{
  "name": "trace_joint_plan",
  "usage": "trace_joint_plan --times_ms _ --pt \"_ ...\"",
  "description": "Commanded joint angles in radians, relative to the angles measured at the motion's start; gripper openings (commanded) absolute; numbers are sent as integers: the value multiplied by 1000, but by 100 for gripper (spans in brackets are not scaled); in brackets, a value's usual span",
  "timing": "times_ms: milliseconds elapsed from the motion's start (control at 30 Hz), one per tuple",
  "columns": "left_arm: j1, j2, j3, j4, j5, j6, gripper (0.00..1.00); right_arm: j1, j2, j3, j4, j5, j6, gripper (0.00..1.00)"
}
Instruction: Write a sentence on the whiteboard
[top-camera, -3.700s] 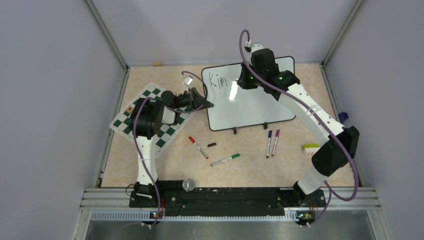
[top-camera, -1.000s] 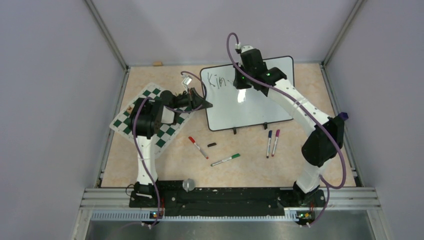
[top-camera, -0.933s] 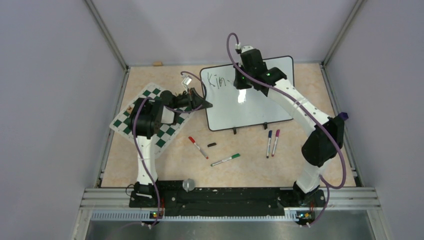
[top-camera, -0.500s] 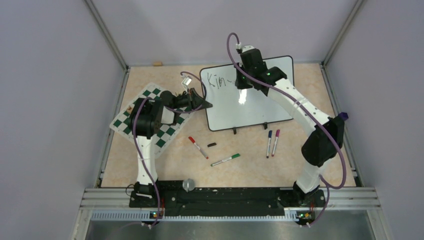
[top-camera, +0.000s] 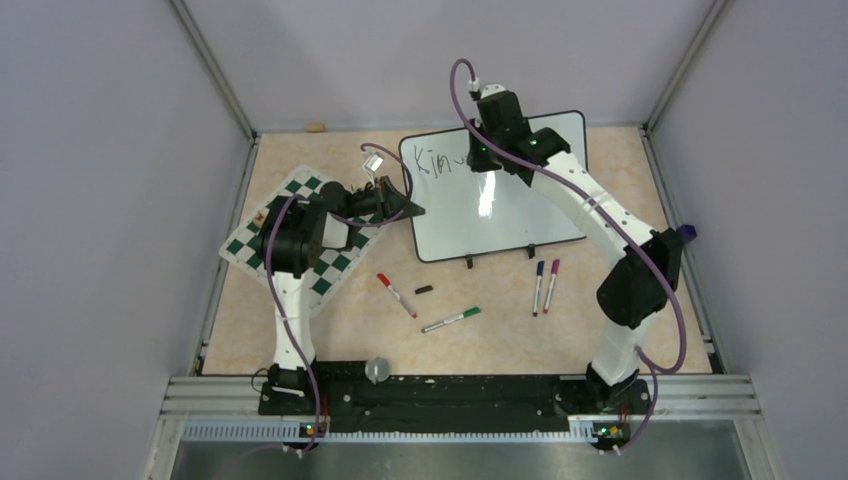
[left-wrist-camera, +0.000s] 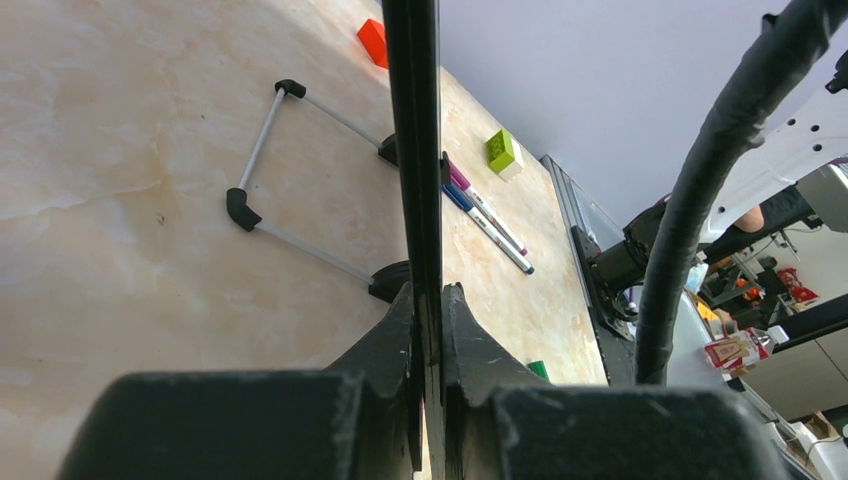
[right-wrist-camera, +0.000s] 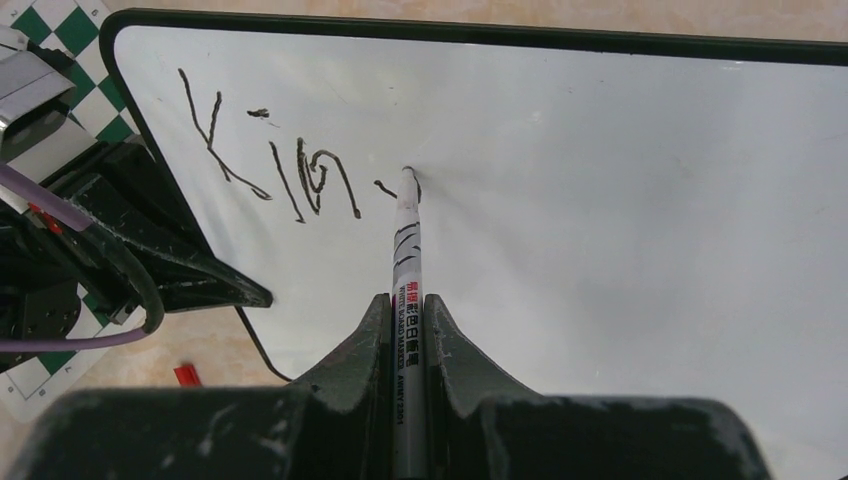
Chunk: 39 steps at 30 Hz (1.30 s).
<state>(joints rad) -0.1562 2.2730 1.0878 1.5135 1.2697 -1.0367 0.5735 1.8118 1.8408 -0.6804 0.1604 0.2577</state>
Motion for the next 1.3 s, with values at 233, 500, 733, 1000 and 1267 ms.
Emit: trace_joint_plan --times_ms 233,500,733,1000,1267 --pt "-2 -21 -21 106 99 121 0 5 40 54 1 -47 -18 0" --pt "-3 -22 -25 106 89 124 0 5 32 35 -16 -72 -17 0" --pt "-3 -23 -29 106 87 127 0 5 11 -2 -27 -76 -17 0" --pt "-3 -30 -38 106 81 131 0 5 -1 -19 -54 -59 -20 0" --pt "-3 -31 -39 106 83 132 0 5 -35 -42 -55 3 -16 0"
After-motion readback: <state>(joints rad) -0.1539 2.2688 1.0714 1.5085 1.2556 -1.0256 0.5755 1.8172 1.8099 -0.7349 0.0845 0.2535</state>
